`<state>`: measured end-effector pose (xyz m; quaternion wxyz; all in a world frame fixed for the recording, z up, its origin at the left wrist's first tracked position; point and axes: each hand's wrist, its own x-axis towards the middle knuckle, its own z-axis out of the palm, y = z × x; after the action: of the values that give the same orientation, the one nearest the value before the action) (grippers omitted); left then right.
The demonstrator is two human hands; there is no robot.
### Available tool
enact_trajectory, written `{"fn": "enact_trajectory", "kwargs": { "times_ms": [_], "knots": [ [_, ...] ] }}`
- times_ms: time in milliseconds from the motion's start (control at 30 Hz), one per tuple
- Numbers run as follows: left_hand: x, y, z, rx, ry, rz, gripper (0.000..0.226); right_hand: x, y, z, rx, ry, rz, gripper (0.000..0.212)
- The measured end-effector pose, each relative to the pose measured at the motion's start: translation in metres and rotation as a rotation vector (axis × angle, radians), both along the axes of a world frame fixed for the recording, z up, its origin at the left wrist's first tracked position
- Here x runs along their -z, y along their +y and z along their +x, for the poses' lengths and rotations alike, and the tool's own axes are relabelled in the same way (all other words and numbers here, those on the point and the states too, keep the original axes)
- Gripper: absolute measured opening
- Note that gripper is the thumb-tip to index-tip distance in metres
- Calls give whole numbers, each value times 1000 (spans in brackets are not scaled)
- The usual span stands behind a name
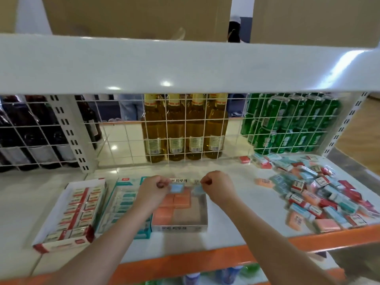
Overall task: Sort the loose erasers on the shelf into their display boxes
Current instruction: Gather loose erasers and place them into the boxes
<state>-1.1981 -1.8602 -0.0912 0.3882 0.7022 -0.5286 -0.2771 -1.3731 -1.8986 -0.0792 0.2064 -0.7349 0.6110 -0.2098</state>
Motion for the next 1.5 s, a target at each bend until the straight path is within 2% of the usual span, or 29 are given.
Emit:
{"fn": "enact_trajectory", "kwargs": {
  "times_ms": [300,567,833,967,1367,1500],
  "knots": [
    [11,-3,12,28,-7,5,16,14,-10,13,31,132,-14,19],
    [13,-7,5,55,30,28,15,7,-18,10,-152,414,59,26],
    [14,-7,6,61,37,42,16,9,-16,7,-281,503,-58,24],
    [13,-7,4,58,31,31,15,7,-18,7,-290,485,-40,24],
    [15,-6,5,60,54,14,14,14,-10,-3,-244,243,-76,22],
    [15,-5,5,62,69,10,15,14,-7,-1,-250,247,-93,22]
  ]
}}
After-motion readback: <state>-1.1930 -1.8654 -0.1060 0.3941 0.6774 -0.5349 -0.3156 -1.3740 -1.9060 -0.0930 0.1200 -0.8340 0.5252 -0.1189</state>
